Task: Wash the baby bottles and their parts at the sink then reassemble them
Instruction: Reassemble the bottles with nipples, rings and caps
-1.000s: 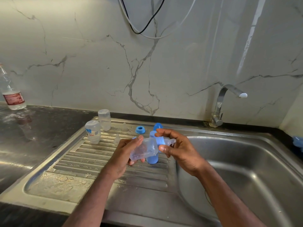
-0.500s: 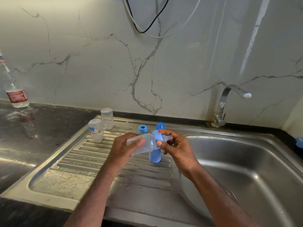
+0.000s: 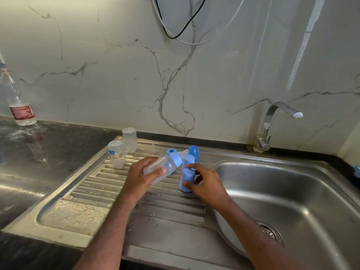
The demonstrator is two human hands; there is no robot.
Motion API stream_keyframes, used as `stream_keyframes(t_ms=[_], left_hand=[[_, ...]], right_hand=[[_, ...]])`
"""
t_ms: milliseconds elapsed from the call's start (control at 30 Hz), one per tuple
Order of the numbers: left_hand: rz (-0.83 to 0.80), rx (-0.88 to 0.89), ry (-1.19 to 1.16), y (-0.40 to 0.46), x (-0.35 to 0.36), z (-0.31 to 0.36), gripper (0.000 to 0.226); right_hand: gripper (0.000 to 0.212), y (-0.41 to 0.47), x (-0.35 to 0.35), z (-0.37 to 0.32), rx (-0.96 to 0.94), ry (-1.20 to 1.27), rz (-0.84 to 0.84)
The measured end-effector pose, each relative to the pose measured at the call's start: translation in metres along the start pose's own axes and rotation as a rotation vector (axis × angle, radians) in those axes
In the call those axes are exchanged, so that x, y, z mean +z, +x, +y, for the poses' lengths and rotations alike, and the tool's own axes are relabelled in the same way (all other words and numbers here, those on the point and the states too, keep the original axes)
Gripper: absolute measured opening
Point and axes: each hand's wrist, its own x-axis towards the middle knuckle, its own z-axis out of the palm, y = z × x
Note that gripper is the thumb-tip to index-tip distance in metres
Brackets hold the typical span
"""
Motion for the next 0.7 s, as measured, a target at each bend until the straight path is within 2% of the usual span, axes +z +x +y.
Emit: stream_keyframes(t_ms=[67, 167, 267, 333, 433, 600, 700], left_hand=[[-0.033, -0.001, 0.039, 0.002, 0.000, -0.002, 0.053], [-0.067, -0.006, 0.065, 0.004, 0.001, -0.007, 0.056], [-0.087, 0.005, 0.079, 0.006, 0.003, -0.011, 0.061], [-0.093, 0.003, 0.080, 0.005, 0.005, -0.010, 0.061], [-0.130, 0.003, 0.074, 0.004, 0.012, -0.010, 0.055], [-0.161, 0.004, 0.073, 0.003, 0.017, -0.012, 0.057], [-0.174, 0.021, 0.100, 0.005, 0.017, -0.014, 0.053]], right_hand=[[0.047, 0.003, -0.006, 0.007, 0.067, 0.189, 0.109], [0.032, 0.001, -0.021, 0.010, 0.189, 0.610, 0.259], [0.026, -0.003, -0.034, 0.010, 0.236, 0.892, 0.274], [0.026, -0.005, -0.033, 0.010, 0.218, 0.921, 0.226], [0.030, -0.006, -0.026, 0.008, 0.166, 0.820, 0.161], [0.046, -0.004, -0.025, 0.008, 0.131, 0.824, 0.175], [0.040, -0.004, -0.027, 0.011, 0.115, 0.817, 0.173]])
